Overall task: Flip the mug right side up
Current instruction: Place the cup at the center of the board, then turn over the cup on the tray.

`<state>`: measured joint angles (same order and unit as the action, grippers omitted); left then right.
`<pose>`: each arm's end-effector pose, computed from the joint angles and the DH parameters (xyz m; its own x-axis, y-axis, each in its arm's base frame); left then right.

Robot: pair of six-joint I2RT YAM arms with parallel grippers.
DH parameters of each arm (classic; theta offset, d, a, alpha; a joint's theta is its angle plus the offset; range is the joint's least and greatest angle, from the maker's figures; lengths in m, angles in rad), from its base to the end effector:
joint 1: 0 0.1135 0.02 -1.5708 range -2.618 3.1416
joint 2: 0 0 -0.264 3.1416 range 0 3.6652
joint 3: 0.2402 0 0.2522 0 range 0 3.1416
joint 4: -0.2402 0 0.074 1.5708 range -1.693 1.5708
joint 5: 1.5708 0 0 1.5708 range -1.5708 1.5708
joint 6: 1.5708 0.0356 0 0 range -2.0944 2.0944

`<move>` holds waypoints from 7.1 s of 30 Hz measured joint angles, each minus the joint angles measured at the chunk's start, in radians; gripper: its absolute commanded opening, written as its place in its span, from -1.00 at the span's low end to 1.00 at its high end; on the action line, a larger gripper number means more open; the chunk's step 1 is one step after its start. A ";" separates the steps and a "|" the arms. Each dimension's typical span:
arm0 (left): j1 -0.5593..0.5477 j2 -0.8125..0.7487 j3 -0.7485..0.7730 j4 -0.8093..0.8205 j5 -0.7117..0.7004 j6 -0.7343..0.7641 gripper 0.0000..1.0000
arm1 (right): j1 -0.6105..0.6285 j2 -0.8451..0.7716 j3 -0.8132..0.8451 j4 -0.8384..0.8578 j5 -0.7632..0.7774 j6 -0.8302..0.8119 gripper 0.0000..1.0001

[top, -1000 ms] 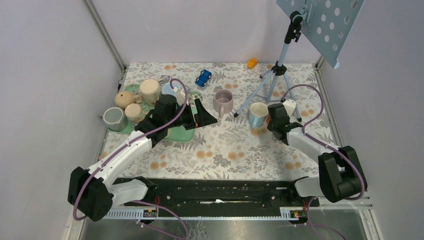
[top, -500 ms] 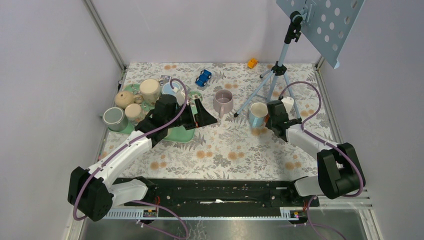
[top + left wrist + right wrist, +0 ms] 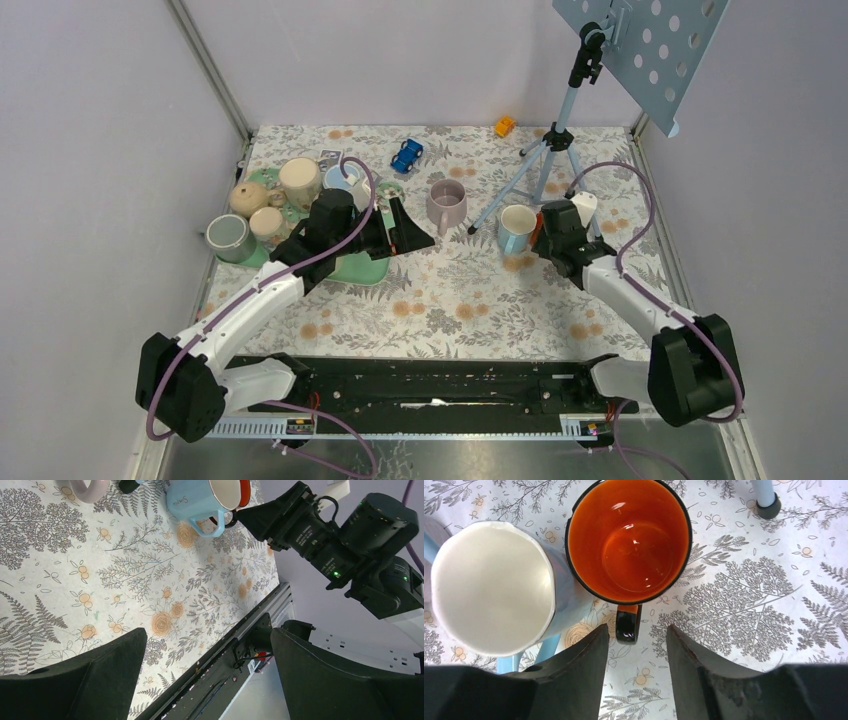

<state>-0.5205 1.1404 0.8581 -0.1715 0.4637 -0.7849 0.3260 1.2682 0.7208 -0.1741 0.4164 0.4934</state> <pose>0.2150 -0.1416 0.2964 -0.8299 -0.2529 -0.4973 0.2926 0.5616 -0.7739 0.2526 0.0702 0.2189 -0.5535 0.2701 -0.7878 0.2918 0.9489 0.1203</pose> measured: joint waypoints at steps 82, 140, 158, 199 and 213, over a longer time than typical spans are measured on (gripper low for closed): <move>0.109 0.882 0.873 -0.966 -1.149 -0.856 0.95 | 0.000 -0.335 0.016 -0.101 -0.500 -0.038 0.99; 0.056 0.737 0.589 -0.760 -0.986 -0.531 -0.62 | 0.000 -0.315 0.016 -0.101 -0.512 -0.052 0.99; -0.067 0.662 0.469 -0.697 -0.919 -0.429 0.10 | 0.000 -0.315 0.007 -0.101 -0.507 -0.056 0.99; -0.018 0.600 0.388 -0.504 -0.880 -0.211 -0.53 | 0.000 -0.308 0.007 -0.101 -0.514 -0.056 0.99; -0.004 0.539 0.357 -0.431 -0.849 -0.157 -0.51 | 0.000 -0.308 0.007 -0.101 -0.516 -0.056 0.99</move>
<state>-0.5243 1.6798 1.2148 -0.6022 -0.3855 -0.9417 0.3260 0.9604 0.7277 -0.2756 -0.0998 0.4370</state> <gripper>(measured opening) 0.287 0.994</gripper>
